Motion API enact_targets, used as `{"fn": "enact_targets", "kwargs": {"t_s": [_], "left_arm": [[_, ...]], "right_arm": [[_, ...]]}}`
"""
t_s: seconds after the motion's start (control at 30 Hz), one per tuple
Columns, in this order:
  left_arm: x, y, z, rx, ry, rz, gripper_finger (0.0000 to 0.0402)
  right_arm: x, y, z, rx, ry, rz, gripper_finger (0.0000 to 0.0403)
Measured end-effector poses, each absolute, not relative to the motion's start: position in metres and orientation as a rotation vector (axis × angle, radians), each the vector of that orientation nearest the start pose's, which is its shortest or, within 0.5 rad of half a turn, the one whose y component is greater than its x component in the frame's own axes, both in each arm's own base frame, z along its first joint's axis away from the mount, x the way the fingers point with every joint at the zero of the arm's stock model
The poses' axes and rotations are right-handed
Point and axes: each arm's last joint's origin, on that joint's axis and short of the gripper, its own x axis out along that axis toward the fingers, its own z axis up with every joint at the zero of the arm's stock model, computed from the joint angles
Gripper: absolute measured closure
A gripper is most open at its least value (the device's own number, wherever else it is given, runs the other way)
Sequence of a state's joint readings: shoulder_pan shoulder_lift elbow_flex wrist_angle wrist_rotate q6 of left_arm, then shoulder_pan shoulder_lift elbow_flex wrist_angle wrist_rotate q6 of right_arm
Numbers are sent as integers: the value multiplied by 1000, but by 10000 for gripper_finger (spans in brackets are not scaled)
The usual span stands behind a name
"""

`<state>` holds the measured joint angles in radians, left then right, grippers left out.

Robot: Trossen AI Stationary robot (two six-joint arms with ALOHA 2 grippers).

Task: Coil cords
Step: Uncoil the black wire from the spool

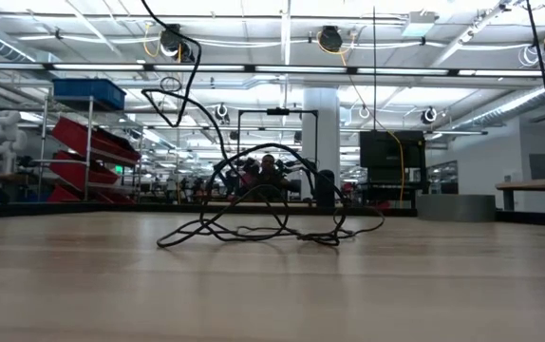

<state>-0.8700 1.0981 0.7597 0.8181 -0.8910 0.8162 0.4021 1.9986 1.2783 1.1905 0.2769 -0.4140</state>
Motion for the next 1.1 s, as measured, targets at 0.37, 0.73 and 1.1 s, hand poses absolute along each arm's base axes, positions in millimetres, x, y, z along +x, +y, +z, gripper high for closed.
{"fn": "enact_targets", "kwargs": {"t_s": [0.37,0.73,1.1], "left_arm": [[164,-159,354,440,-278,136,402],[164,-159,354,442,-284,127,402],[168,-154,354,448,-283,150,401]], "right_arm": [[411,156,273,-178,-475,67,234],[413,148,273,-136,-473,59,331],[417,148,273,-90,-416,5,401]]}}
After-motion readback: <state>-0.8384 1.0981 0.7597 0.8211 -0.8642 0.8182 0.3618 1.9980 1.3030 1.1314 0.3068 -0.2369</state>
